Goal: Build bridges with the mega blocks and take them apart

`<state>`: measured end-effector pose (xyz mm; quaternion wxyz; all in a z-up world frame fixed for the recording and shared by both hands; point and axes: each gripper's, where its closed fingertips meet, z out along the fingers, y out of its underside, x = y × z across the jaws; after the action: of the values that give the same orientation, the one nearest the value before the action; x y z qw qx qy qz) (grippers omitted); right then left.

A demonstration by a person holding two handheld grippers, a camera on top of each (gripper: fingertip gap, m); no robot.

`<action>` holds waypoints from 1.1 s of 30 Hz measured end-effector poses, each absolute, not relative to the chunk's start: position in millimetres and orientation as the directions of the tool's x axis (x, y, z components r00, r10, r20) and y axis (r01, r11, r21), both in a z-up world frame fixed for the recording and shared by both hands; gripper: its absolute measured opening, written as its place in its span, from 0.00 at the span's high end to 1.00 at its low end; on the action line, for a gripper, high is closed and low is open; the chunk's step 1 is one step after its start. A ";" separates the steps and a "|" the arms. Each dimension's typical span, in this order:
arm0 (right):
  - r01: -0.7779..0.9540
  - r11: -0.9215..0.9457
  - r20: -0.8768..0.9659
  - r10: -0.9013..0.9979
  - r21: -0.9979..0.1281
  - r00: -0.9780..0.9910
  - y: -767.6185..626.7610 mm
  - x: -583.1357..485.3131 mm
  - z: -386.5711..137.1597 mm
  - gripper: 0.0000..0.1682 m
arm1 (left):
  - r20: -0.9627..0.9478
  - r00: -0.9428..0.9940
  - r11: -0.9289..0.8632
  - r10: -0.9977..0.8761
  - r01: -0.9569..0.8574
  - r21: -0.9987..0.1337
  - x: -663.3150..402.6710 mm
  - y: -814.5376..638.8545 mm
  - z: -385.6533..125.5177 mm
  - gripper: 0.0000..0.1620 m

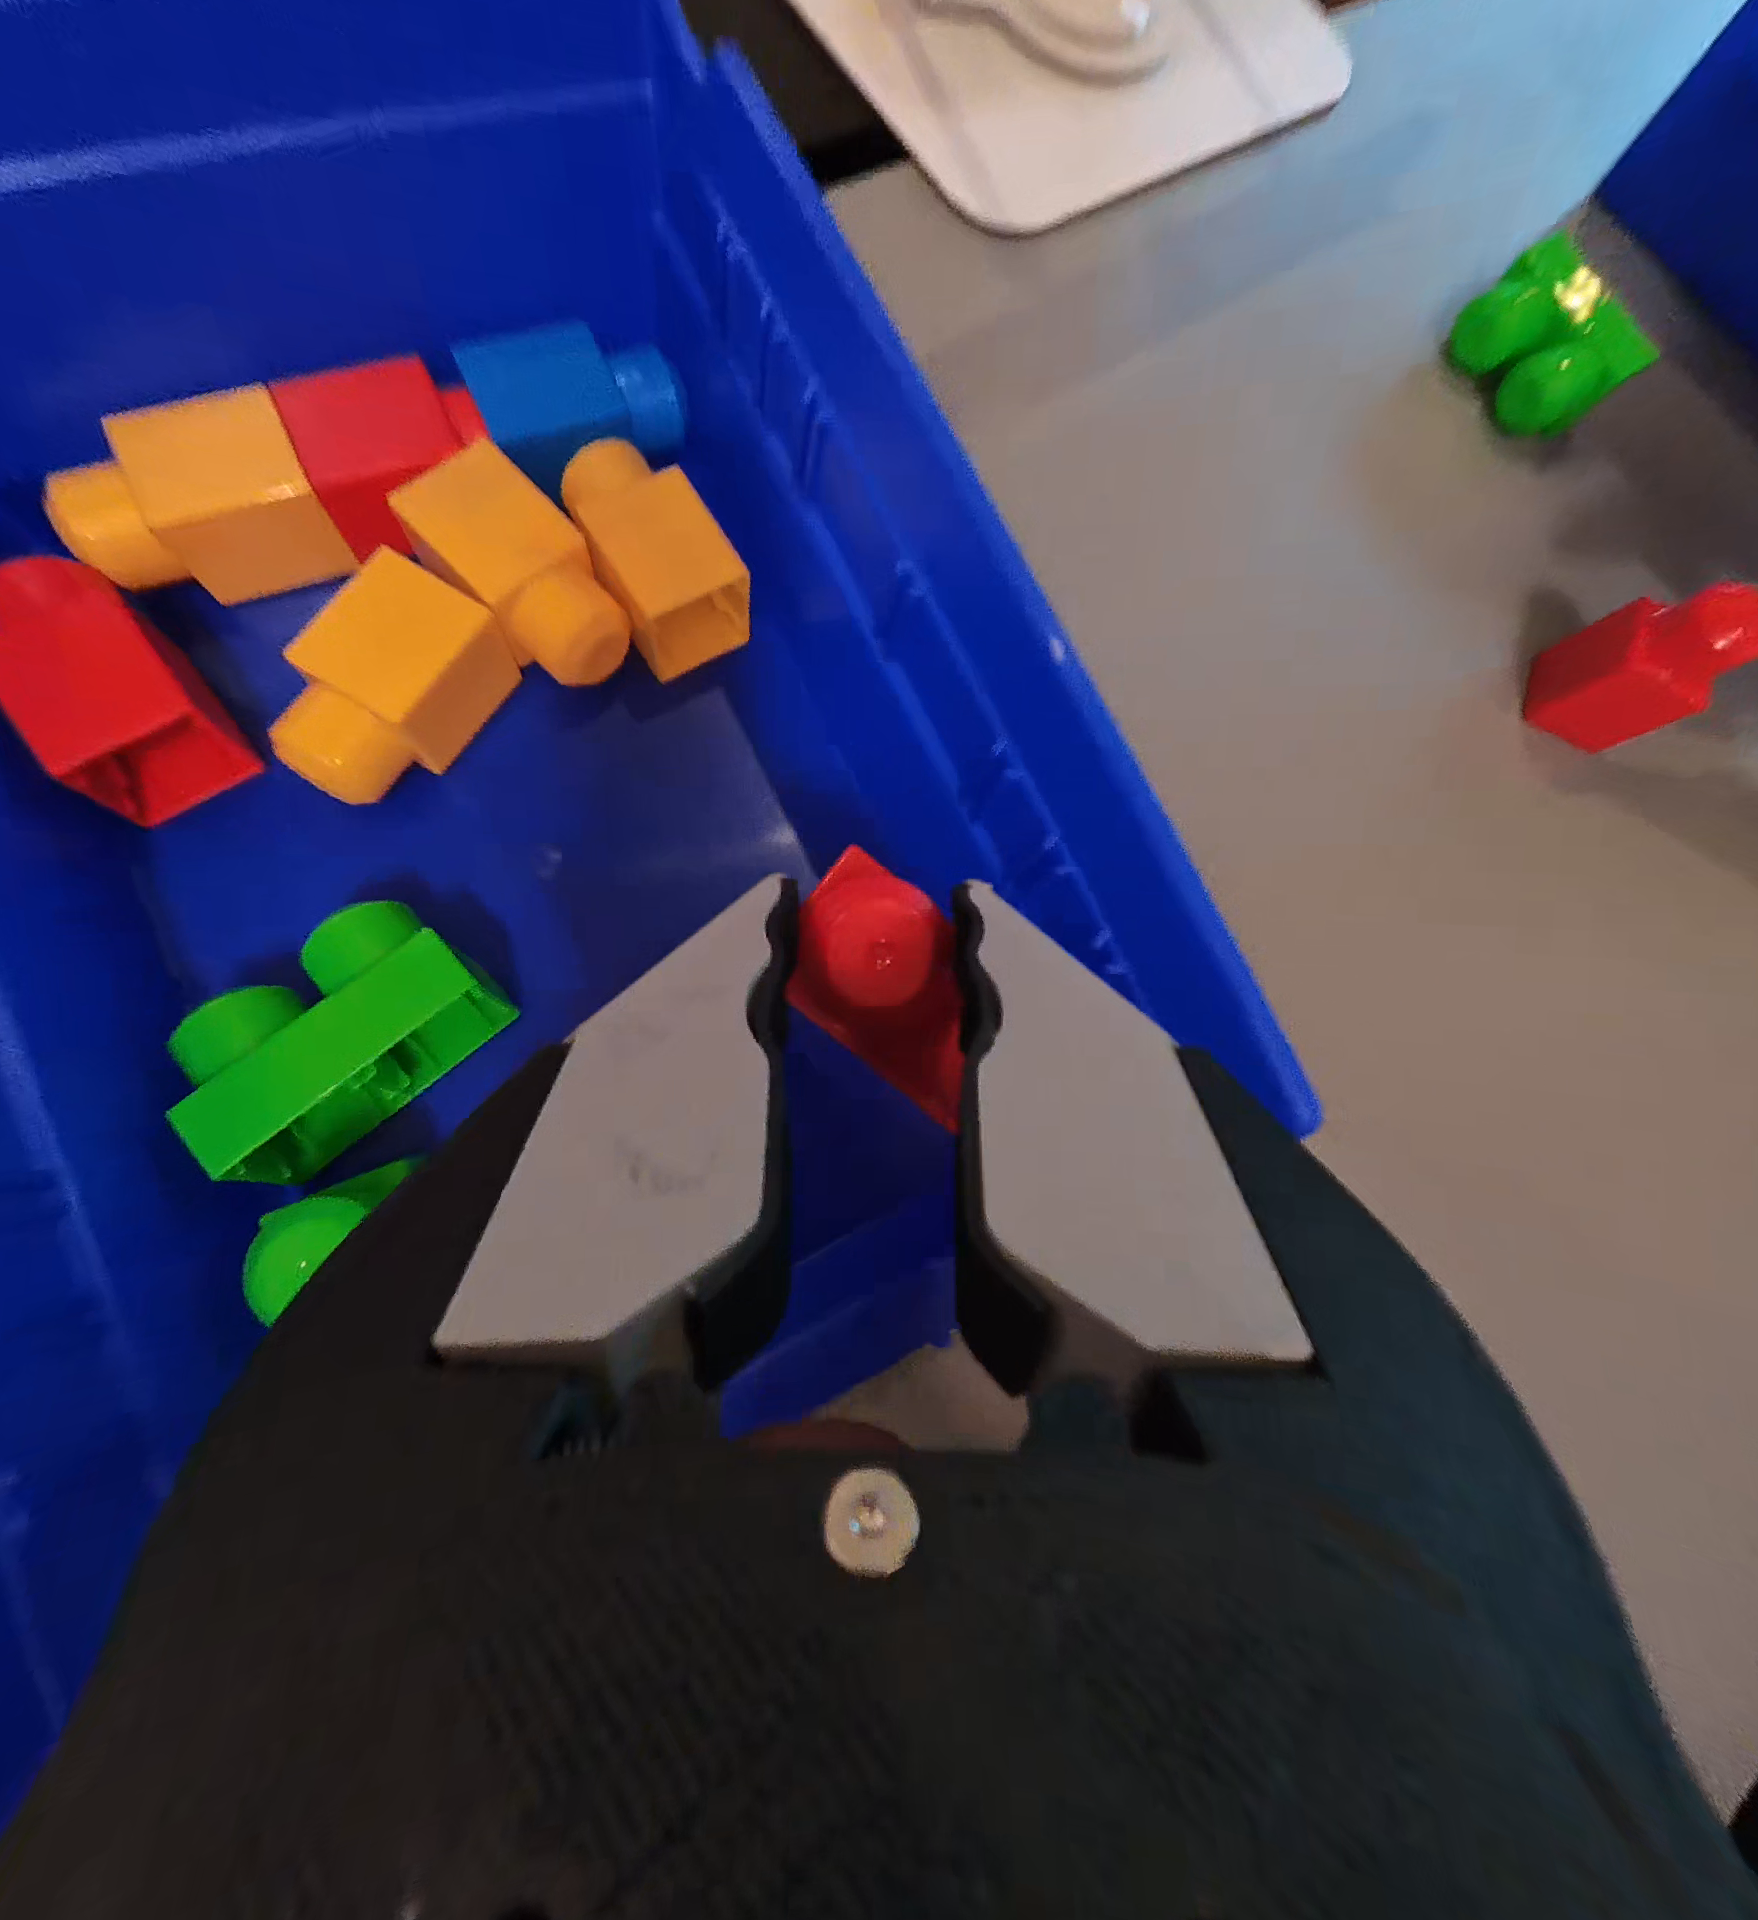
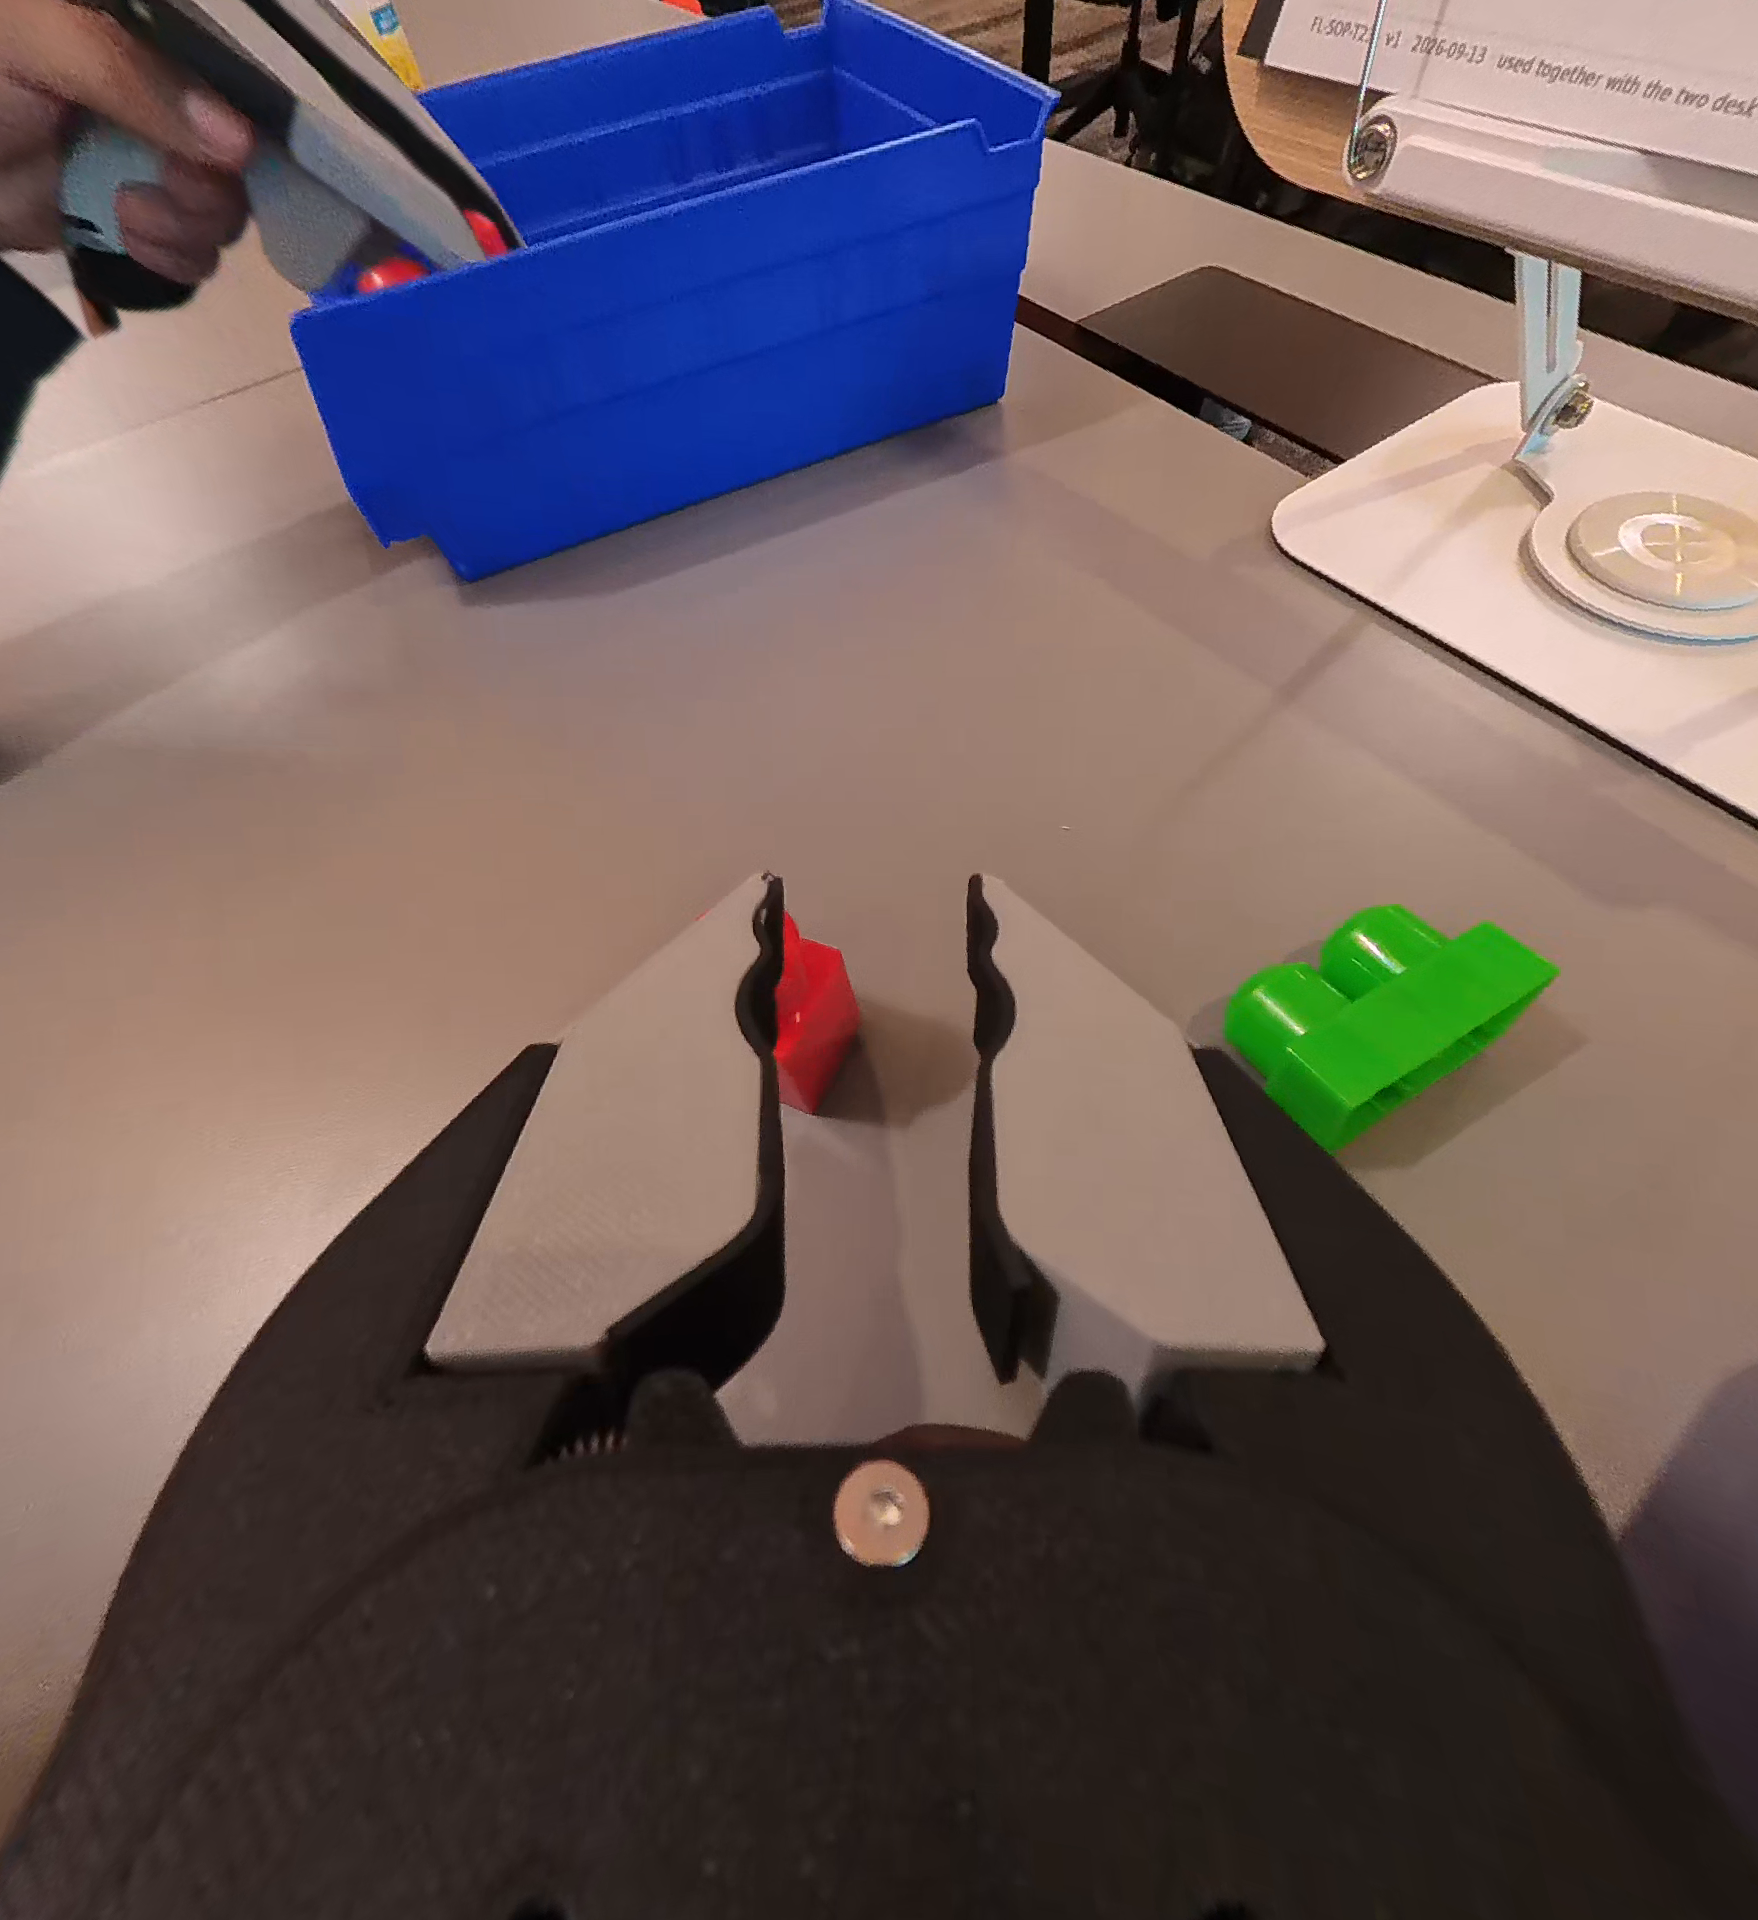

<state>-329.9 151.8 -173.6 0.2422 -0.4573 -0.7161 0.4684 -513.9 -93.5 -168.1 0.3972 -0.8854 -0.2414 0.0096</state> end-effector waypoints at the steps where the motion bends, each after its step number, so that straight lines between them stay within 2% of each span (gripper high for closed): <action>1: 0.430 0.149 -0.072 0.886 -0.891 -0.457 154.0 -330.2 -174.6 0.81 | 0.157 0.880 -0.544 0.449 0.408 -0.733 -513.8 -94.4 -159.0 0.83; 5: 0.430 0.156 -0.053 0.898 -0.889 -0.436 161.3 -331.3 -176.0 0.81 | 0.086 0.889 -0.465 0.449 0.315 -0.827 -499.3 -94.5 -113.2 0.83; 8: 0.438 0.156 -0.041 0.912 -0.885 -0.408 169.6 -332.5 -177.1 0.81 | 0.060 0.942 -0.483 0.330 0.224 -0.847 -459.4 -73.2 -92.6 0.83; 11: 0.435 0.152 0.023 0.957 -0.888 -0.288 196.7 -336.0 -172.8 0.81 | -0.031 0.980 -0.593 0.199 0.095 -0.800 -415.6 -37.2 -106.0 0.83; 15: 0.391 0.071 -0.001 0.983 -0.918 -0.181 222.4 -334.7 -157.9 0.80 | -0.145 0.975 -0.703 0.170 0.016 -0.711 -406.1 -7.7 -141.6 0.83; 18: 0.372 0.019 -0.047 0.985 -0.928 -0.167 229.4 -333.4 -152.9 0.80 | -0.148 0.966 -0.697 0.213 0.044 -0.715 -417.7 -7.1 -143.7 0.83; 24: 0.362 0.007 -0.064 0.981 -0.932 -0.183 226.7 -334.0 -151.4 0.80 | -0.184 0.864 -0.483 0.469 0.076 -0.873 -474.0 -57.1 -68.4 0.83; 29: 0.363 0.056 -0.023 0.978 -0.930 -0.209 217.9 -335.2 -154.5 0.80 | 0.003 0.856 -0.561 0.517 0.341 -0.755 -519.0 -93.9 -127.1 0.83; 33: 0.368 0.074 -0.009 0.976 -0.927 -0.218 213.8 -336.3 -157.1 0.80 | 0.049 0.882 -0.664 0.469 0.389 -0.639 -522.2 -96.1 -177.6 0.83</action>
<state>-336.3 213.8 -157.1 0.3466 -0.5203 -0.6457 0.4385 -522.2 -96.1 -177.6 0.3353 -0.9102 -0.2358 0.0600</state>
